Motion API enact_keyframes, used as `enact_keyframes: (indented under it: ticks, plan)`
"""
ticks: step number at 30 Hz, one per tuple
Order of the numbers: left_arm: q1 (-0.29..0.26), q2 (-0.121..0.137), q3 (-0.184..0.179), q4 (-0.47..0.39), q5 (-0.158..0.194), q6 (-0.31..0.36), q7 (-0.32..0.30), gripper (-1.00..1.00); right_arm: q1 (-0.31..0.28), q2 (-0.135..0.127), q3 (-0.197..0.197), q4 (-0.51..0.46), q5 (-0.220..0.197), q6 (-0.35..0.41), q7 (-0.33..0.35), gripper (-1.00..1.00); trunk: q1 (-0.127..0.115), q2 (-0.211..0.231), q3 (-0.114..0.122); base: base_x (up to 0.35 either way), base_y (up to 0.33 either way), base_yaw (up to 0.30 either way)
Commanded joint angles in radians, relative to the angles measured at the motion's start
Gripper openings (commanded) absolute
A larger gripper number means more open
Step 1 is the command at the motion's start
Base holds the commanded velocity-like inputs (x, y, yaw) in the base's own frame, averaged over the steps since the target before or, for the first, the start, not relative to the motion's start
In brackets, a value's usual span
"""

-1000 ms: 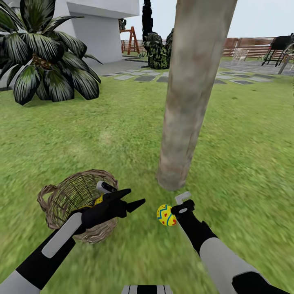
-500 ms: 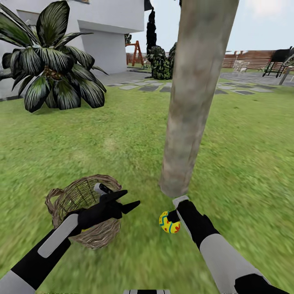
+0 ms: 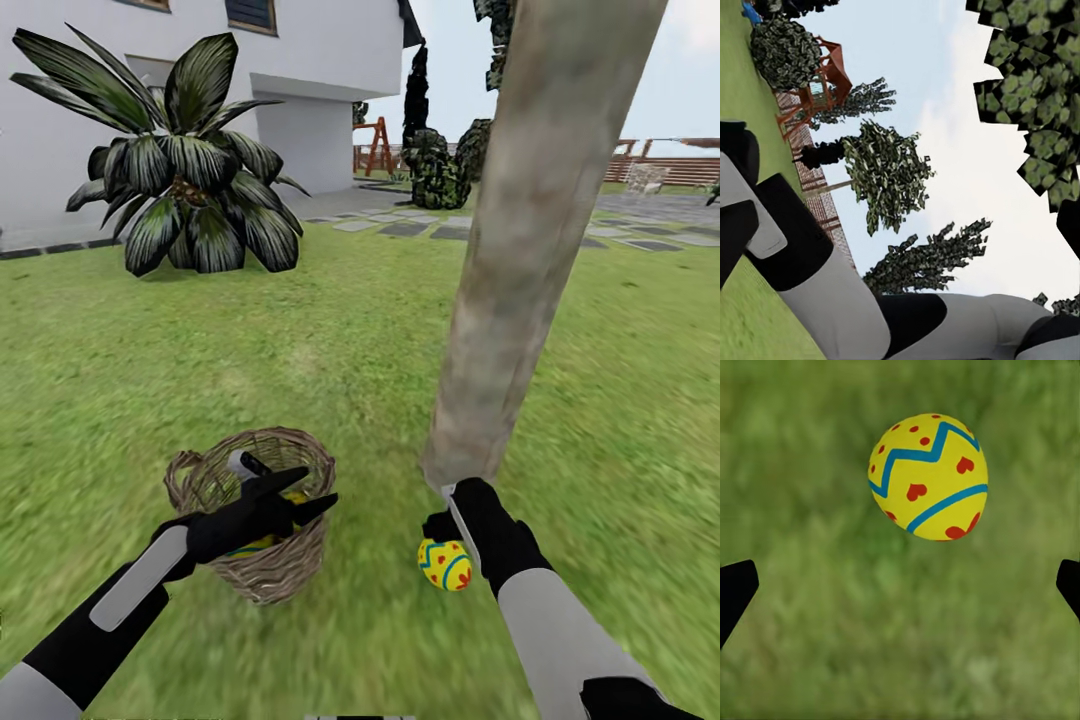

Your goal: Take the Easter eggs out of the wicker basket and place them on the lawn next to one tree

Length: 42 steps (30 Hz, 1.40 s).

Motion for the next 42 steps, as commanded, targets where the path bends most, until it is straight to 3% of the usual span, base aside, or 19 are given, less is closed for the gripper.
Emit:
enact_keyframes:
  ticks: [1,7,23,25,27,29,30,34,39,41,42]
  plan:
    - [-0.001,0.001,-0.002,0.004,0.006,0.004,-0.002,1.00,0.000,0.001,-0.001,-0.002,0.008,0.005,0.006,1.00,0.000,0.000,-0.001,0.000,0.000,0.040]
    - [-0.001,0.000,-0.002,0.011,0.007,0.005,-0.003,1.00,0.000,-0.001,-0.009,-0.002,0.005,0.006,0.007,1.00,0.000,0.000,0.000,0.000,0.236,-0.040]
    - [-0.001,0.000,-0.002,0.012,0.007,0.006,-0.003,1.00,0.000,-0.004,-0.029,-0.017,0.005,0.007,0.025,1.00,0.000,0.000,0.011,0.000,0.345,-0.224]
    - [-0.001,0.000,-0.002,0.013,0.007,0.006,-0.003,1.00,0.000,-0.005,-0.041,-0.046,0.006,0.007,0.092,1.00,0.000,0.000,0.012,0.000,0.346,-0.056]
    - [-0.001,0.000,-0.002,0.013,0.007,0.006,-0.003,1.00,0.001,-0.017,-0.053,-0.082,0.007,0.008,0.203,1.00,0.000,0.000,0.012,0.000,0.346,-0.023]
    - [-0.001,0.000,-0.002,0.012,0.007,0.006,-0.003,1.00,0.006,-0.052,-0.059,-0.118,0.008,0.009,0.343,1.00,0.000,0.000,0.012,0.000,0.346,-0.007]
    - [-0.001,0.000,-0.002,0.012,0.007,0.006,-0.003,1.00,0.009,-0.083,-0.061,-0.142,0.010,0.009,0.457,1.00,0.000,0.000,0.012,0.000,0.300,-0.002]
    - [-0.001,0.000,-0.002,0.013,0.007,0.005,-0.003,1.00,0.012,-0.137,-0.062,-0.210,0.010,0.009,0.679,1.00,0.000,0.000,0.012,0.000,0.123,-0.001]
    - [-0.001,0.000,-0.002,0.014,0.007,0.005,-0.002,1.00,0.026,-0.201,-0.070,-0.313,0.007,0.017,0.869,1.00,0.000,0.000,0.012,0.000,0.013,0.000]
    - [-0.001,0.000,-0.002,0.013,0.007,0.005,-0.002,1.00,0.037,-0.210,-0.096,-0.358,0.007,0.018,0.895,1.00,0.000,0.000,0.012,0.000,0.001,0.000]
    - [-0.001,0.000,-0.002,0.013,0.007,0.005,-0.002,1.00,0.059,-0.212,-0.137,-0.418,0.007,0.018,0.907,1.00,0.000,0.000,0.012,0.000,0.000,0.000]
